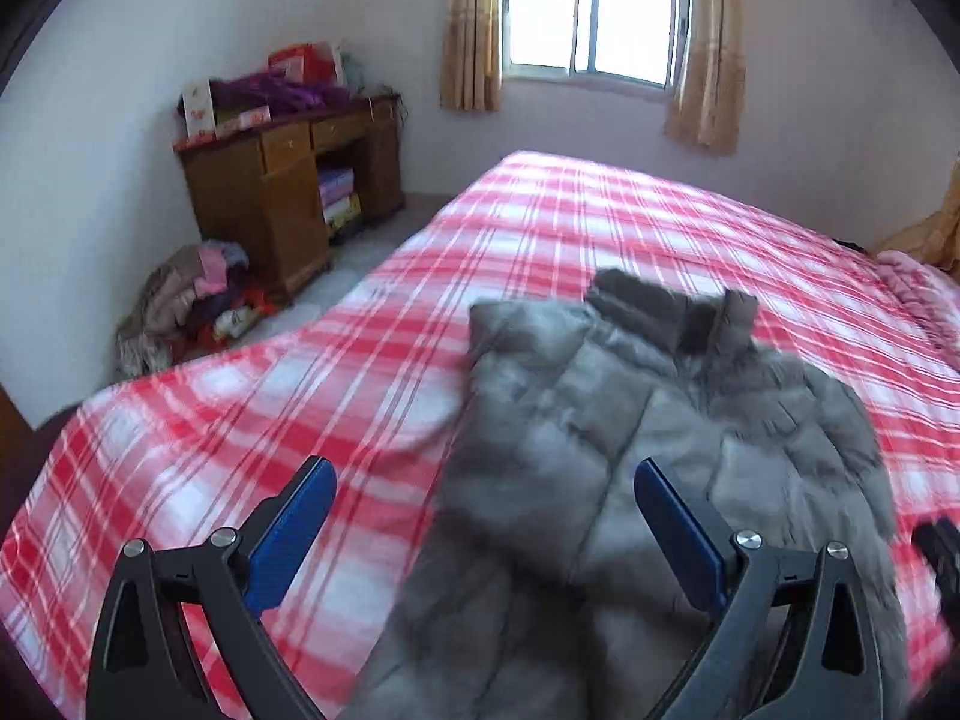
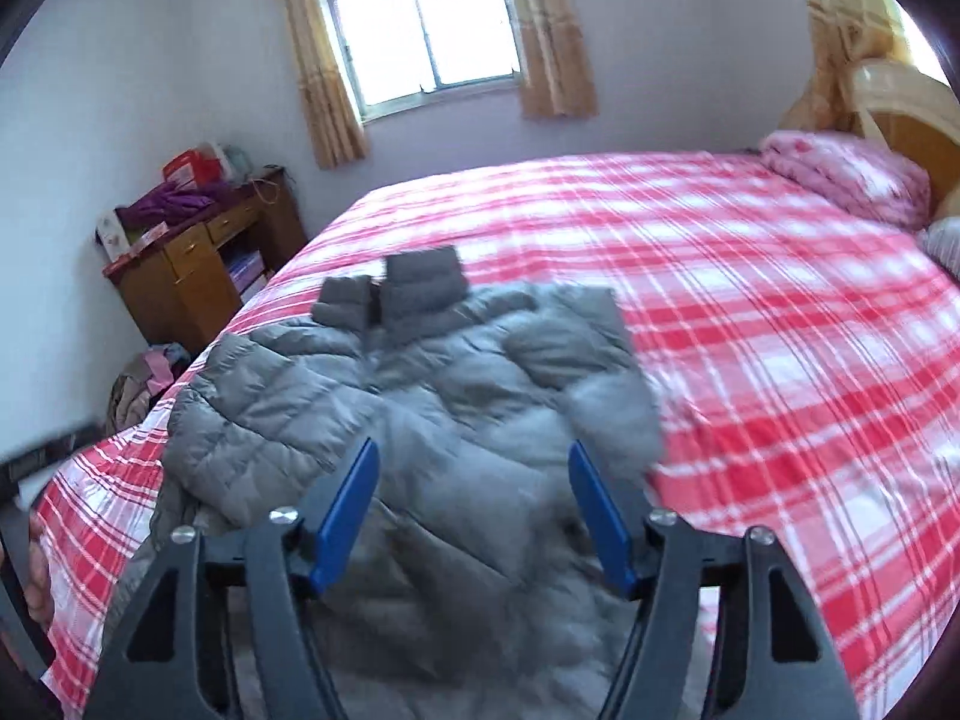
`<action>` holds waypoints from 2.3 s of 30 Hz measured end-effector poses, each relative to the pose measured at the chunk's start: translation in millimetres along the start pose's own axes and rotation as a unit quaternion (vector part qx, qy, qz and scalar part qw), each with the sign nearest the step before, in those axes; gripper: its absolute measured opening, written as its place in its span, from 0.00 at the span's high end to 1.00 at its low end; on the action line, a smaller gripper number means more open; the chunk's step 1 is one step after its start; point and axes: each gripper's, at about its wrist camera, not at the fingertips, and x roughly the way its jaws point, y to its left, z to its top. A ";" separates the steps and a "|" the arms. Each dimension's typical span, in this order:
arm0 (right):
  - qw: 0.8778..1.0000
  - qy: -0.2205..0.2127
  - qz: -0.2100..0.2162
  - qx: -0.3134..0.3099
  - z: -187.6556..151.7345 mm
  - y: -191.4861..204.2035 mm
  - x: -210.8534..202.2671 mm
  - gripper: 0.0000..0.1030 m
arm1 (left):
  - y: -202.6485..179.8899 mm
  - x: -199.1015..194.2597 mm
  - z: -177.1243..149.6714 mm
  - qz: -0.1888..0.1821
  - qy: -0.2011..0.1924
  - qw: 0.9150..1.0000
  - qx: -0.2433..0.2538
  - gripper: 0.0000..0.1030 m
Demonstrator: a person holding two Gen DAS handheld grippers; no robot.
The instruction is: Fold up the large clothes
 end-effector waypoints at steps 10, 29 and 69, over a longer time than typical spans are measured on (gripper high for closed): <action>0.998 0.052 -0.012 -0.017 -18.9 29.6 90.2 0.34 | -29.0 122.7 -50.7 0.047 0.083 0.995 0.014 0.03; 0.993 0.102 -0.037 -0.043 -47.0 25.6 124.4 0.31 | -26.0 135.7 -58.6 0.040 0.098 0.994 -0.001 0.01; 0.990 0.016 -0.125 -0.062 49.6 -37.4 145.1 0.14 | -33.4 160.5 39.4 0.054 0.040 0.998 -0.015 0.01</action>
